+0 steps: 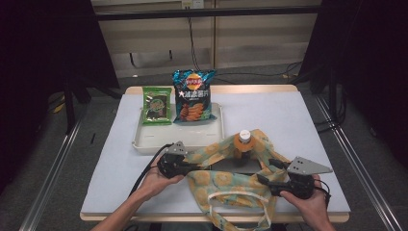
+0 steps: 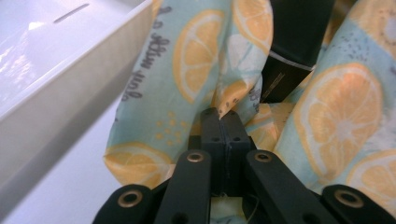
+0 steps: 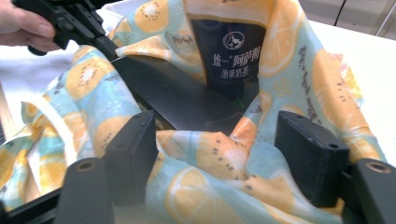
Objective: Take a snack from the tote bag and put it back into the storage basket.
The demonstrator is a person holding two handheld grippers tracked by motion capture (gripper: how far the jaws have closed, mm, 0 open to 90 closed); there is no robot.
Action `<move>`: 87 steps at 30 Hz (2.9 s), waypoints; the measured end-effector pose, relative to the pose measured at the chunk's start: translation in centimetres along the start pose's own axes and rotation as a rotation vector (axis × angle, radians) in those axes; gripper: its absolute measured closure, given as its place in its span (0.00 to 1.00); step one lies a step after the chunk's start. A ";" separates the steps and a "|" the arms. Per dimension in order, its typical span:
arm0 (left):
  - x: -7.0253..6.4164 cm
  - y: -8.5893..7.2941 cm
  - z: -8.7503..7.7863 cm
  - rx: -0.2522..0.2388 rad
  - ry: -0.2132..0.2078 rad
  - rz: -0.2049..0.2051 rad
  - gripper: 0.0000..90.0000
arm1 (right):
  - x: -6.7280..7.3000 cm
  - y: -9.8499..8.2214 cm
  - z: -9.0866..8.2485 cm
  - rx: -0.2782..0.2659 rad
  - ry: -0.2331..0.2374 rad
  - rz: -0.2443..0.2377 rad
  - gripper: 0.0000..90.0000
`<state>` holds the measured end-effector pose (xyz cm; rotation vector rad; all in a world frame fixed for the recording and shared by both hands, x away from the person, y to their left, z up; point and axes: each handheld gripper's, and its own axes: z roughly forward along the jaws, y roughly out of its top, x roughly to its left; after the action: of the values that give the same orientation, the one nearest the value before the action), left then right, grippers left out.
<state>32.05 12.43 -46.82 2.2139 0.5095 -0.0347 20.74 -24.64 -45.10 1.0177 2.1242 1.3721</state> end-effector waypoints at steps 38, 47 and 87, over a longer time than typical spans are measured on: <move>-3.1 5.1 2.3 -0.076 -0.111 0.141 0.57 | -0.1 0.6 -0.3 -0.066 0.020 0.035 0.35; -2.7 4.5 2.0 -0.075 -0.081 0.182 0.31 | 0.0 0.5 -0.3 -0.063 0.024 0.033 0.34; -5.1 6.1 7.1 0.074 -0.125 0.309 0.43 | -0.1 0.2 -0.3 -0.046 0.029 0.034 0.27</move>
<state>30.62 1.92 -45.87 2.3222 0.0954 -0.0287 20.69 -24.83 -44.79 1.0267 2.0945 1.4539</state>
